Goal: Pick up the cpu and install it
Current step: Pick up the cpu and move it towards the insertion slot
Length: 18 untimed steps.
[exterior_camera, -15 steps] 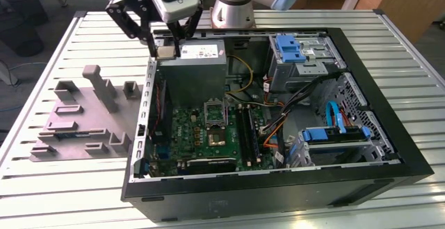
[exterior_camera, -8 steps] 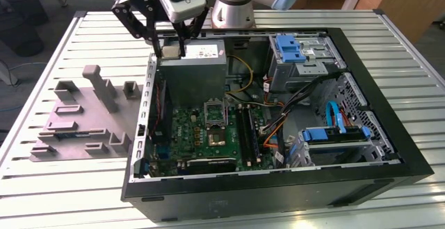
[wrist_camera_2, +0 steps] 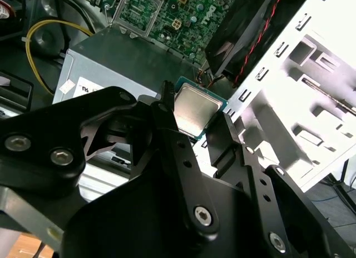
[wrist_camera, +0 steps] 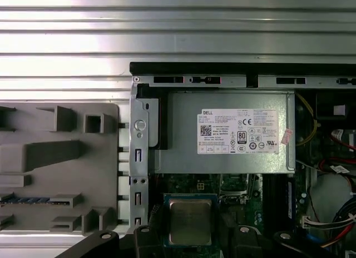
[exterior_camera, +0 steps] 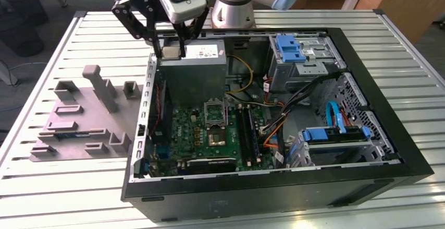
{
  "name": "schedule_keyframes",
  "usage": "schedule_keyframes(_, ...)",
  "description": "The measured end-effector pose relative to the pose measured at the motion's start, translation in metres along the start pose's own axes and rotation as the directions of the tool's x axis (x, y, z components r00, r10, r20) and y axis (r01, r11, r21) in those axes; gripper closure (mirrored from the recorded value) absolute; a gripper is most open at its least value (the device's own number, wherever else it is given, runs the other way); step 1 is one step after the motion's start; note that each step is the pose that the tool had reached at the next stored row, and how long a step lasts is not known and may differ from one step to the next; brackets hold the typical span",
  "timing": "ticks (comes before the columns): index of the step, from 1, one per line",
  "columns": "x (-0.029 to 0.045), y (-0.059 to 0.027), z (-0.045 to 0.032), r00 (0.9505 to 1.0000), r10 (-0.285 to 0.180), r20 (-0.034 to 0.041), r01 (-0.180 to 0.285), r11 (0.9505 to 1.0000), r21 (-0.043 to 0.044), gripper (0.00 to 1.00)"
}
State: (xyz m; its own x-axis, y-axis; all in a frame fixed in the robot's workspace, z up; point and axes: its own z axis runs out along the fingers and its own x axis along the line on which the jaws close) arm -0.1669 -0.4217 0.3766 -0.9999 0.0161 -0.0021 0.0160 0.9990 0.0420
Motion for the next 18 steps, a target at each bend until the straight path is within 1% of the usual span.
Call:
schedule_keyframes(4, 0.0000, -0.0026, -0.0001, 1.0000, 0.000, 0.0000, 0.000, 1.0000, 0.0000, 0.53)
schedule_keyframes(12, -0.0009, -0.0032, -0.0001, 1.0000, 0.000, 0.0000, 0.000, 1.0000, 0.0000, 0.53)
schedule_keyframes(18, -0.0061, -0.0030, -0.0001, 1.0000, 0.000, 0.0000, 0.000, 1.0000, 0.0000, 0.53)
